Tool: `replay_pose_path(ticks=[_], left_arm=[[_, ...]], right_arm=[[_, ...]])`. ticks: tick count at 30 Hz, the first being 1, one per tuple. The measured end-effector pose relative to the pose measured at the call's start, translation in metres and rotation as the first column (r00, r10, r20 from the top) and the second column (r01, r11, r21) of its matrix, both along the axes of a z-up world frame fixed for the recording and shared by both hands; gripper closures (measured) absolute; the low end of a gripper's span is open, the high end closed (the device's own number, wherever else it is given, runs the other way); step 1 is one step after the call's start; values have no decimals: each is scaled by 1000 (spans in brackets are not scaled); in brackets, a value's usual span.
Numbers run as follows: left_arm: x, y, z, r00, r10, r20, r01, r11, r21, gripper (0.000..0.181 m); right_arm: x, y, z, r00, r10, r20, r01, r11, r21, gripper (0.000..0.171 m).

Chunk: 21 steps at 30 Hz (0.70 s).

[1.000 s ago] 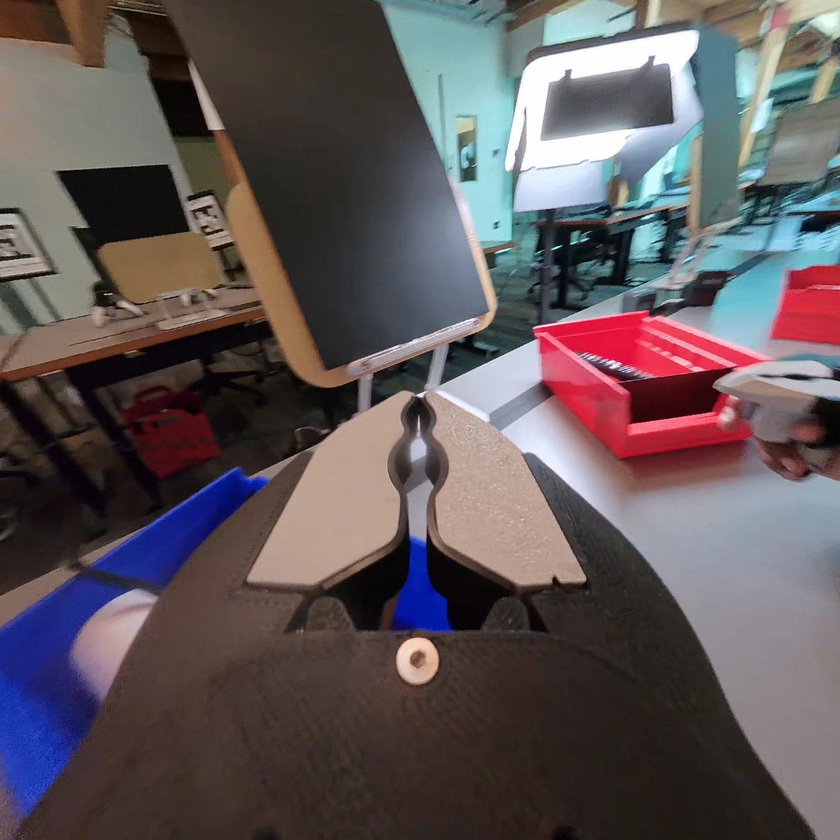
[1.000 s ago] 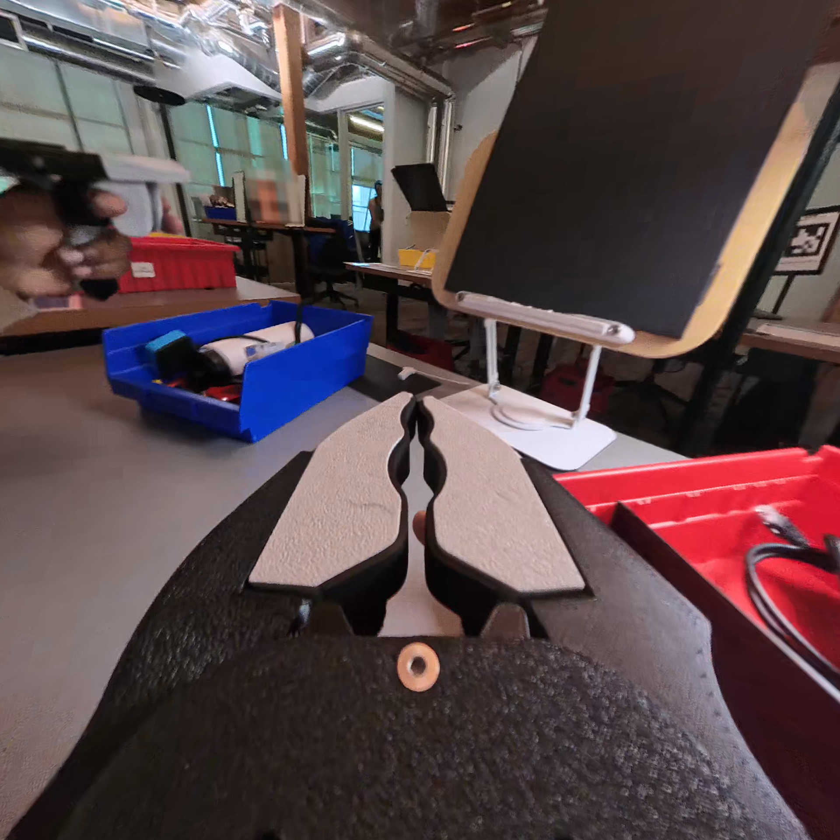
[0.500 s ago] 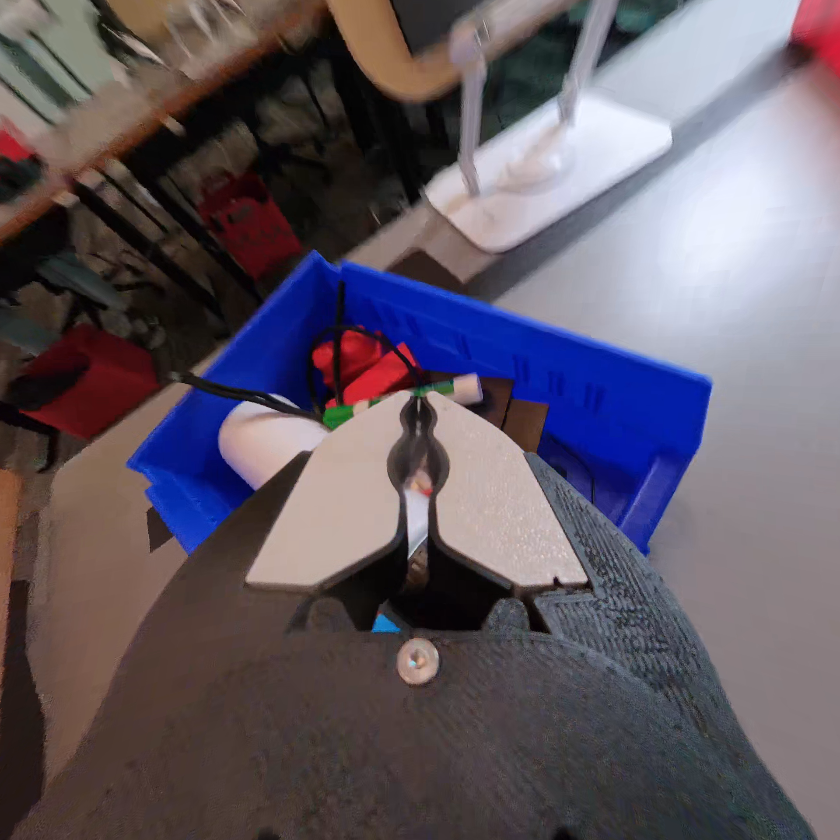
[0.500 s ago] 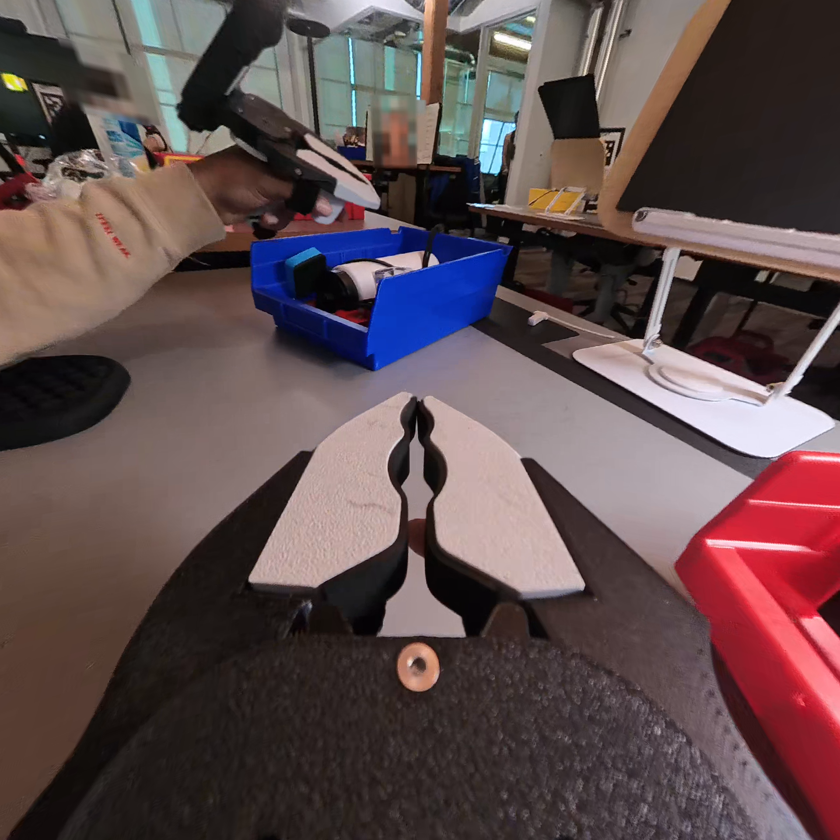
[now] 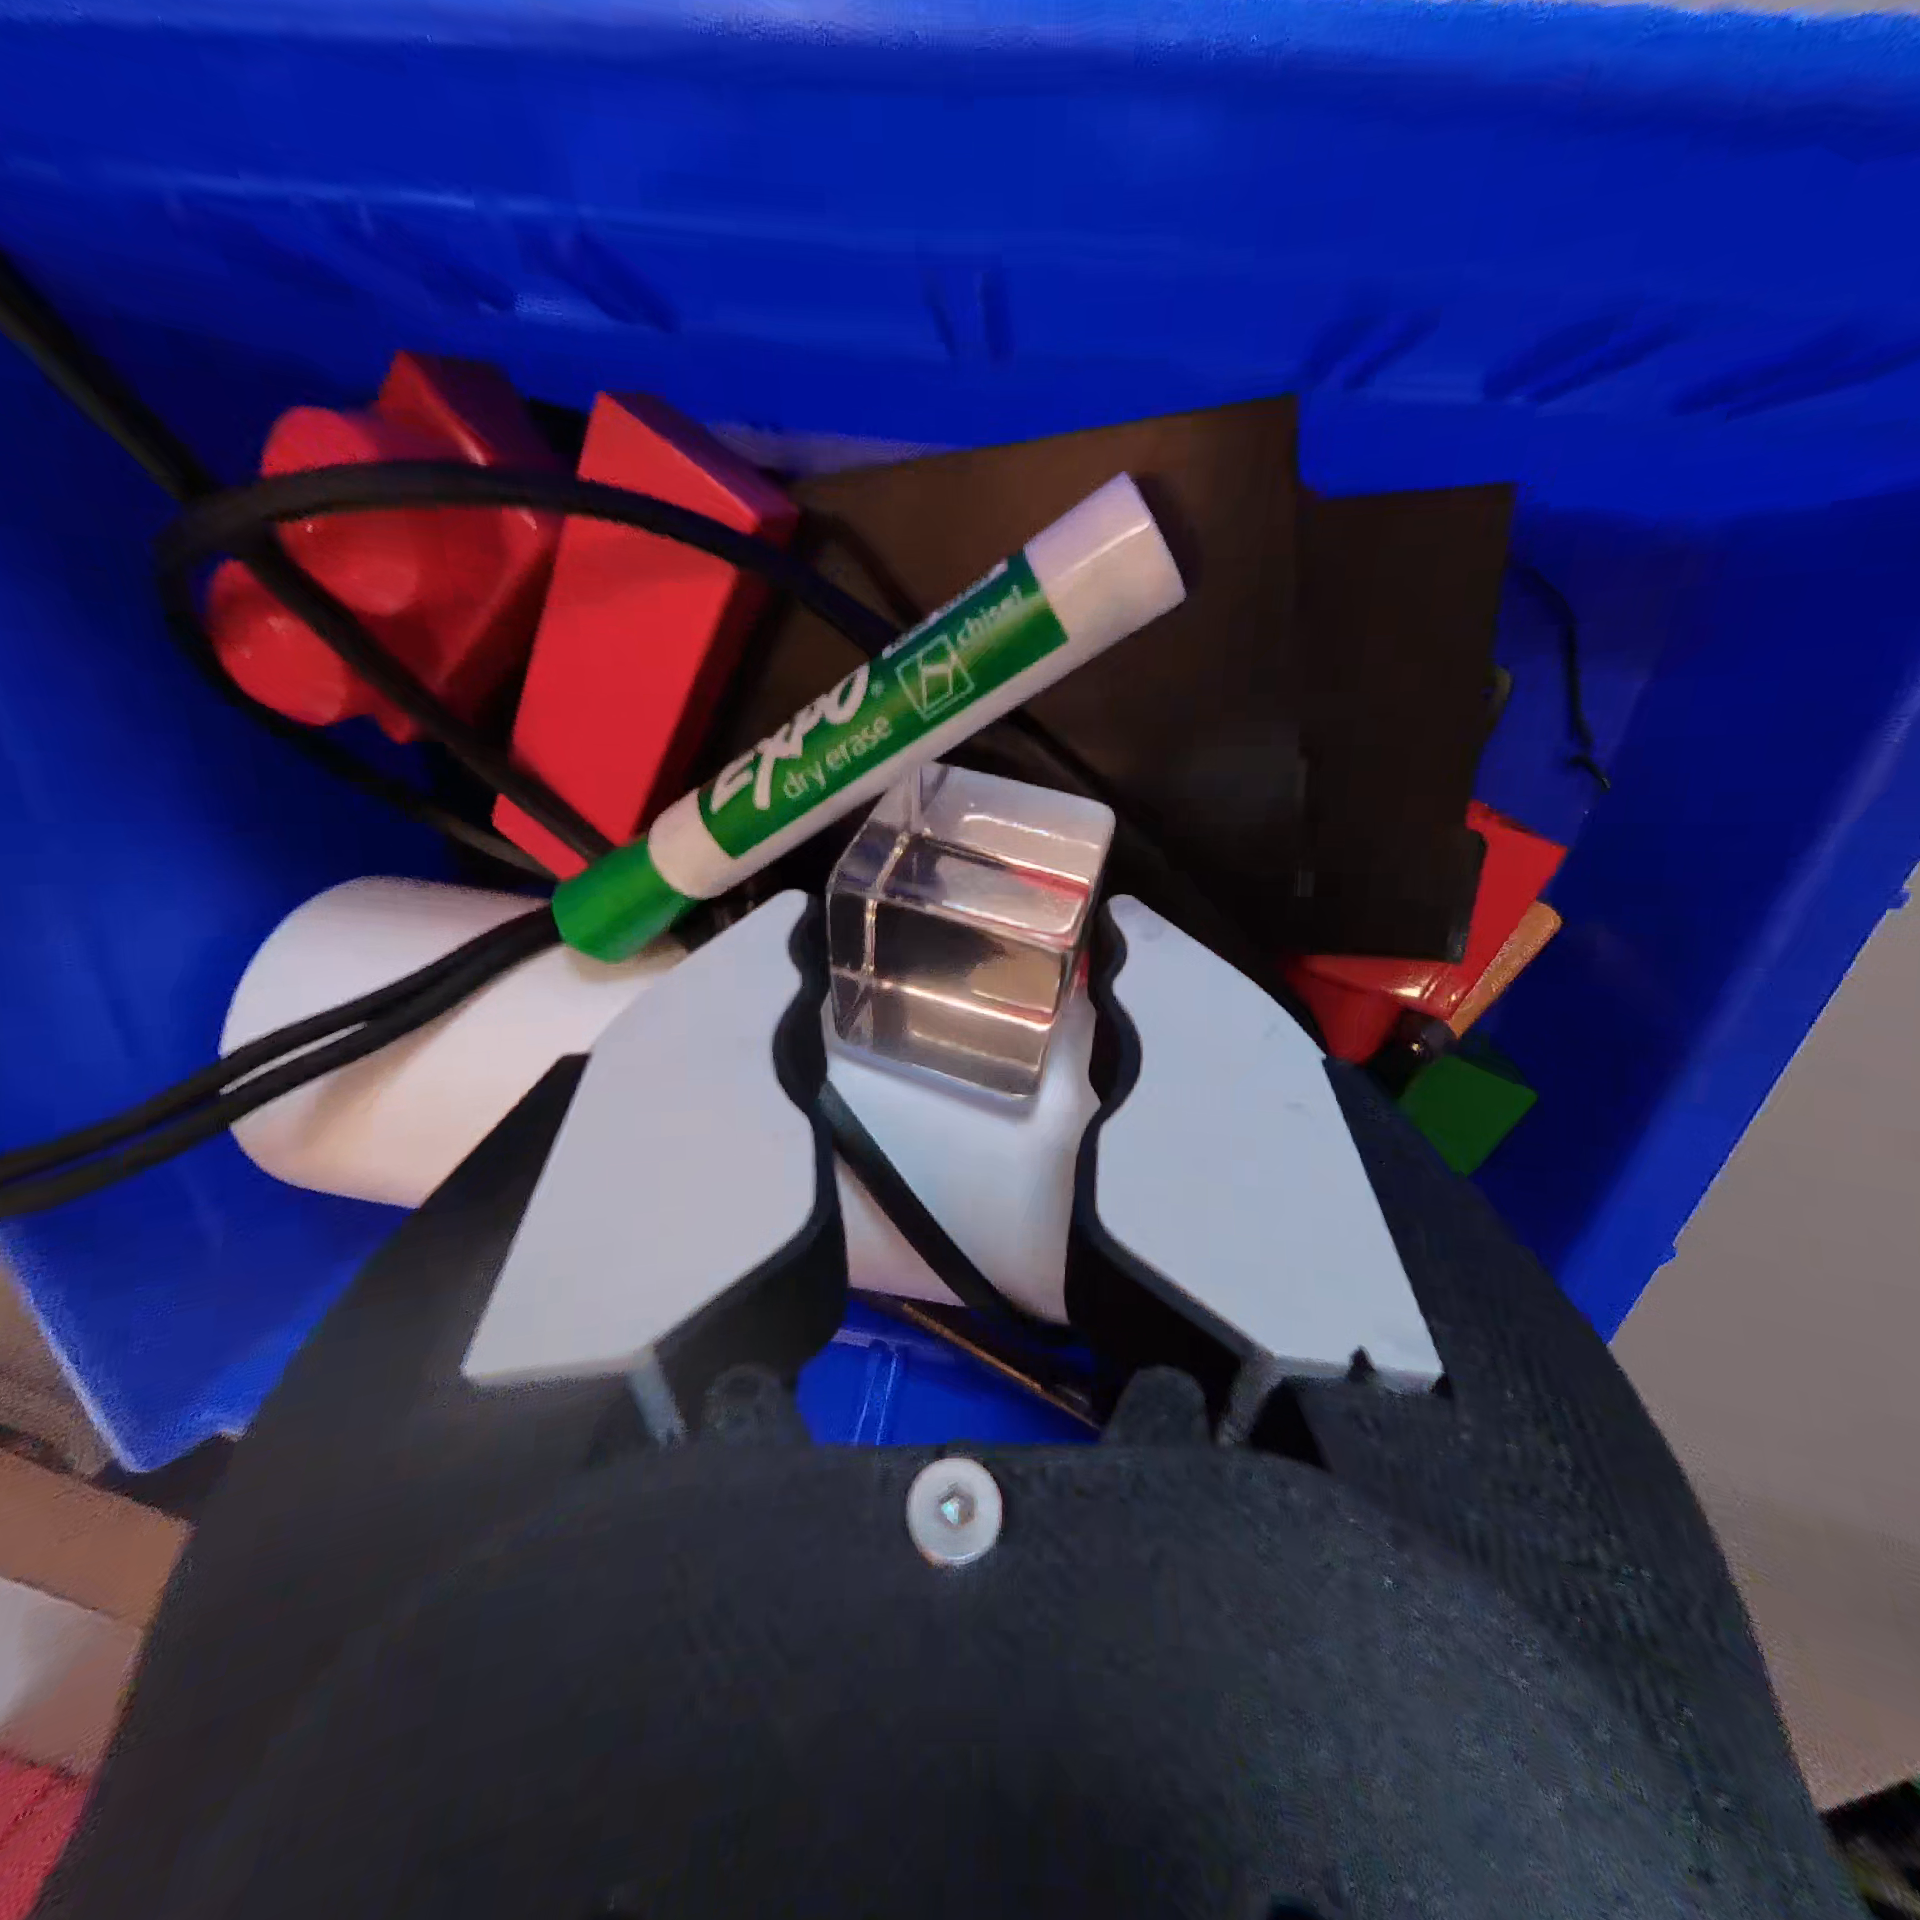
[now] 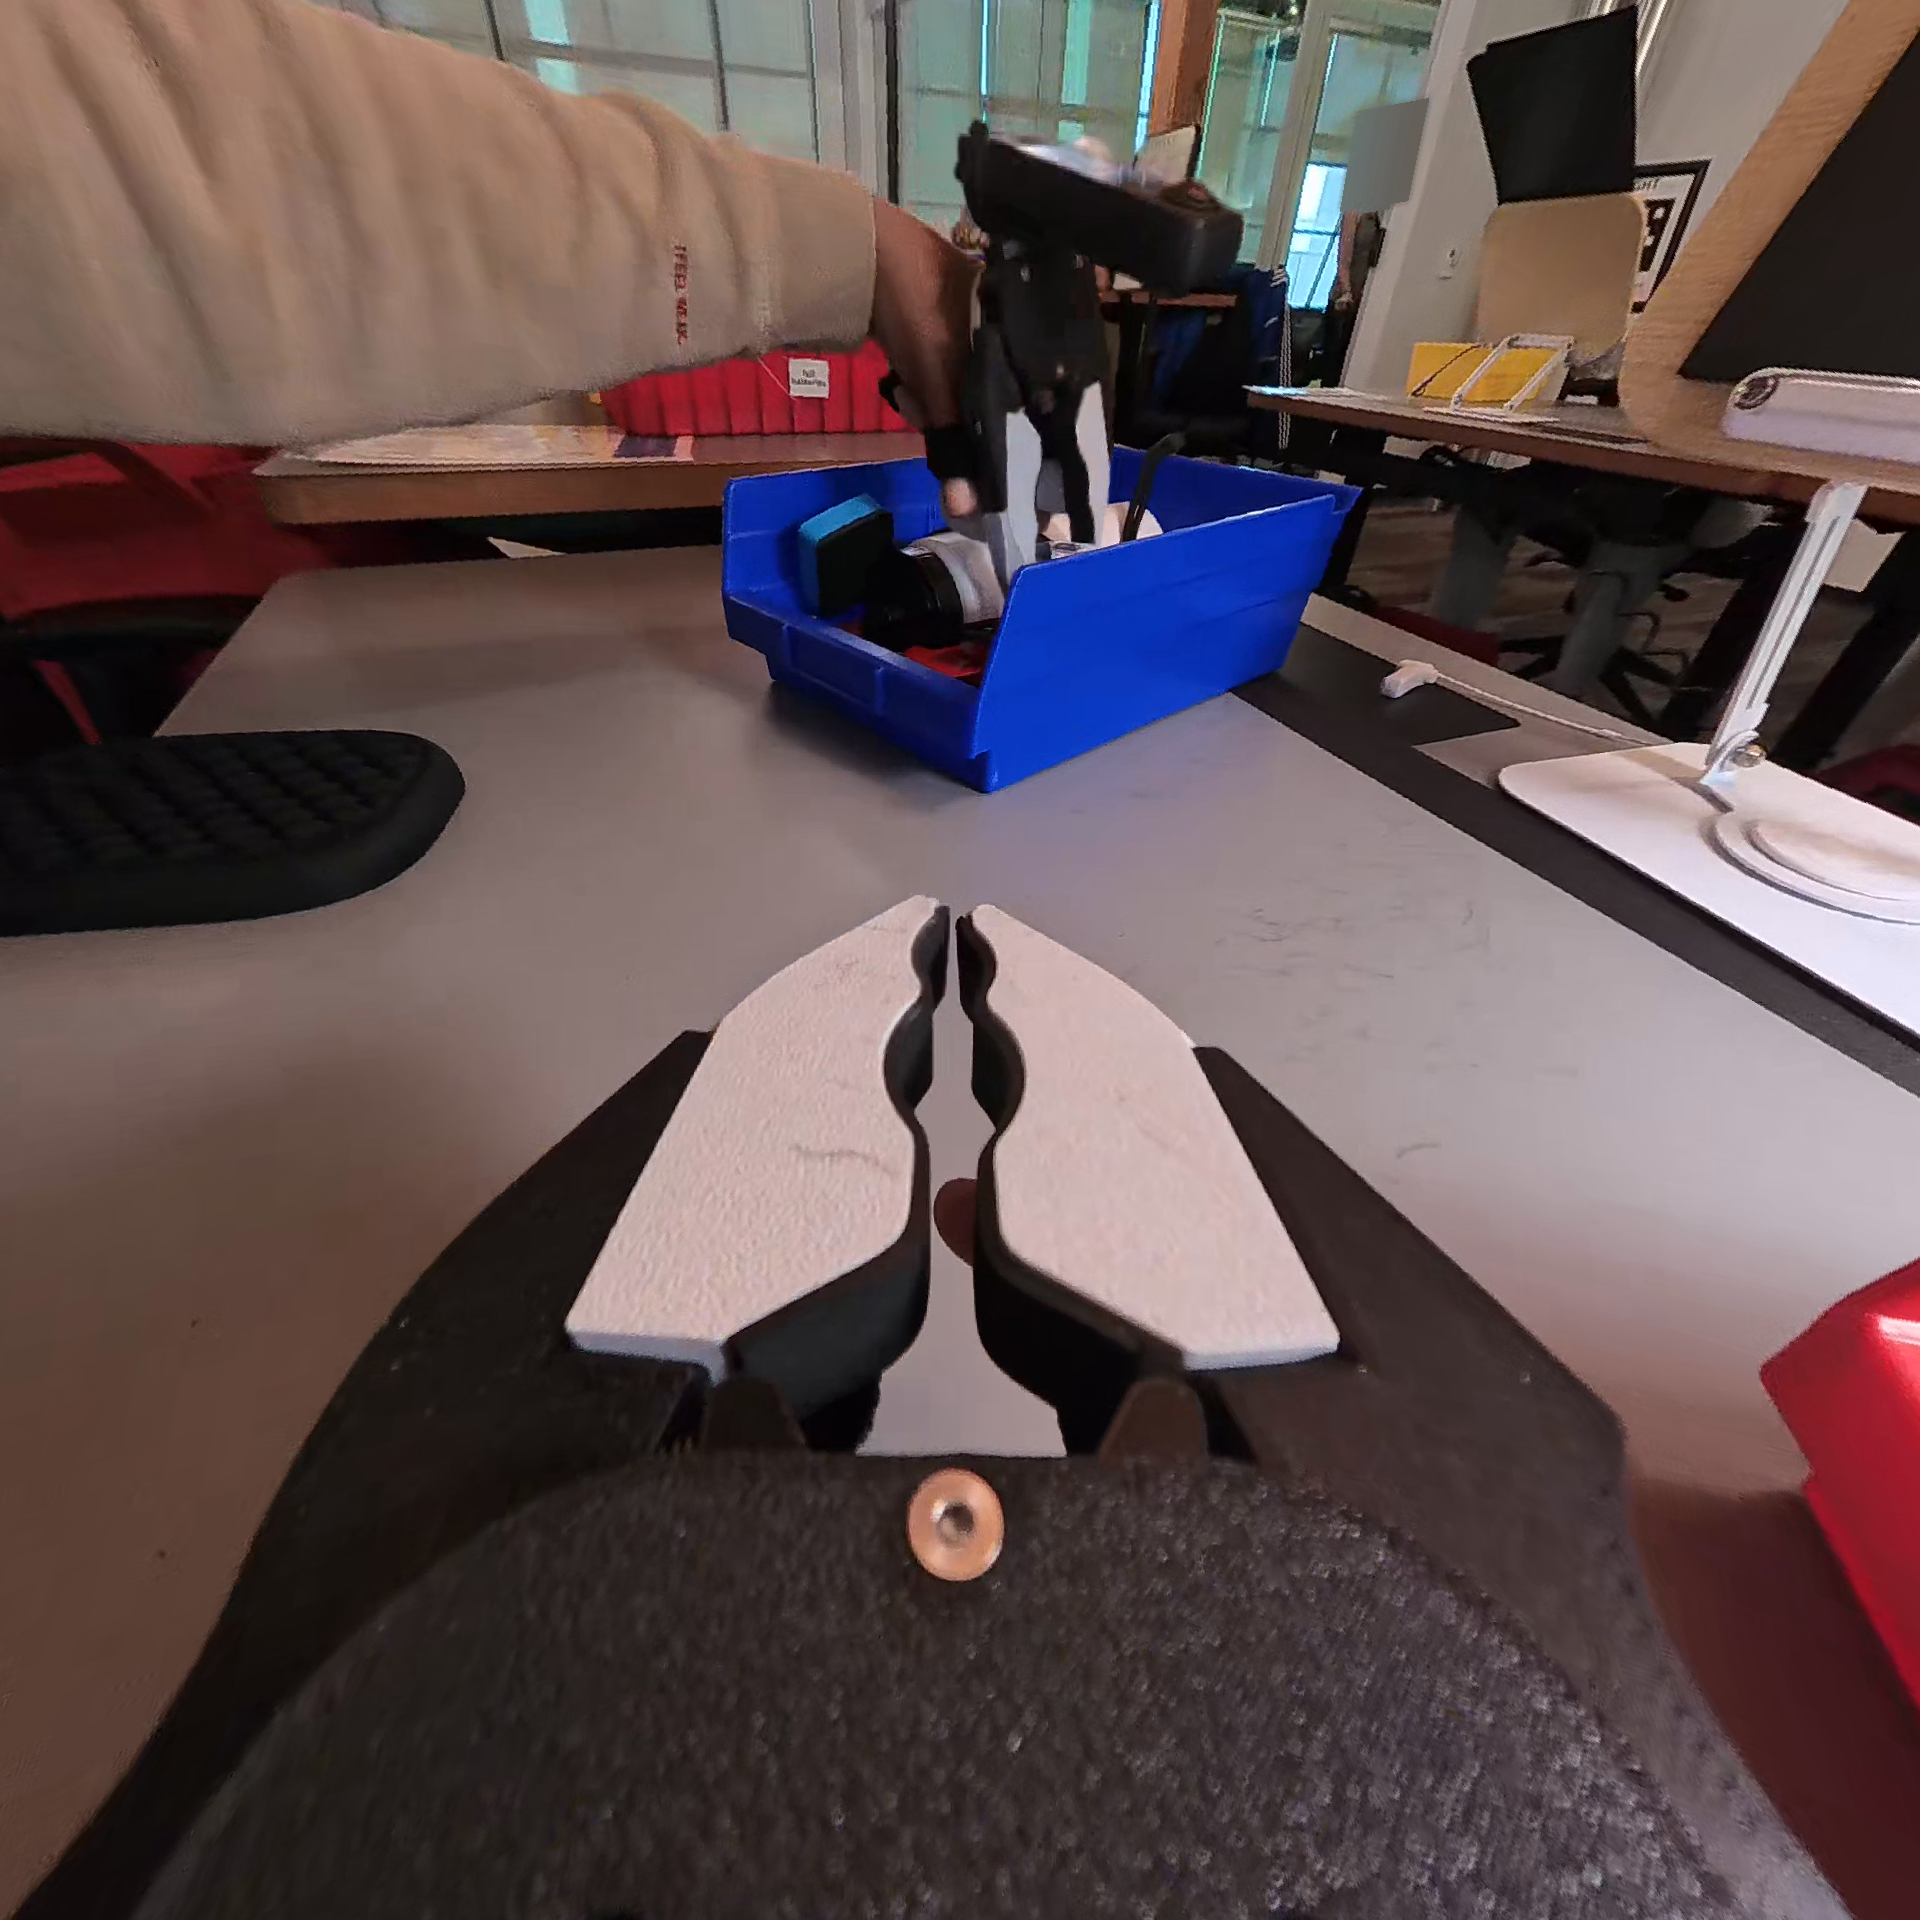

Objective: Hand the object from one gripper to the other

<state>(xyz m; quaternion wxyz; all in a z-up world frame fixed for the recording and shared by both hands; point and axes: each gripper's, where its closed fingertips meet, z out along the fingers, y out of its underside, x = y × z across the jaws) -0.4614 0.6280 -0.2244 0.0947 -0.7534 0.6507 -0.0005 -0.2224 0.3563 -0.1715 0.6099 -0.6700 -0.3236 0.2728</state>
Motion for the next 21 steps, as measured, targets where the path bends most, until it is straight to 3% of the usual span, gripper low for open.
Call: replay_pose_path(ticks=[3, 5, 9, 12, 15, 18, 21], left_arm=[[2, 3, 5, 998, -22, -66, 26, 998, 54, 133], [6, 5, 21, 999, -12, -32, 16, 992, 127, 133], [35, -6, 89, 953, -22, 303, -76, 948, 308, 134], [70, -54, 139, 766, -108, 633, -128, 941, 315, 134], [106, -132, 160, 462, -85, 883, -69, 989, 132, 134], [141, -204, 152, 221, 42, 974, 119, 990, -70, 134], [170, -246, 132, 122, 183, 975, 251, 945, -209, 134]], right_arm=[[3, 2, 0, 1000, -18, -2, 18, 1000, 5, 171], [6, 4, 3, 999, -36, -9, 36, 999, 17, 171], [12, 4, 11, 998, -55, -40, 57, 998, 39, 171], [13, 4, 20, 995, -57, -78, 61, 996, 58, 171], [12, 3, 32, 996, -83, -46, 88, 986, 139, 171], [4, -3, 50, 992, -116, 40, 101, 957, 271, 171], [-8, -11, 63, 980, -142, 139, 80, 924, 375, 171]])
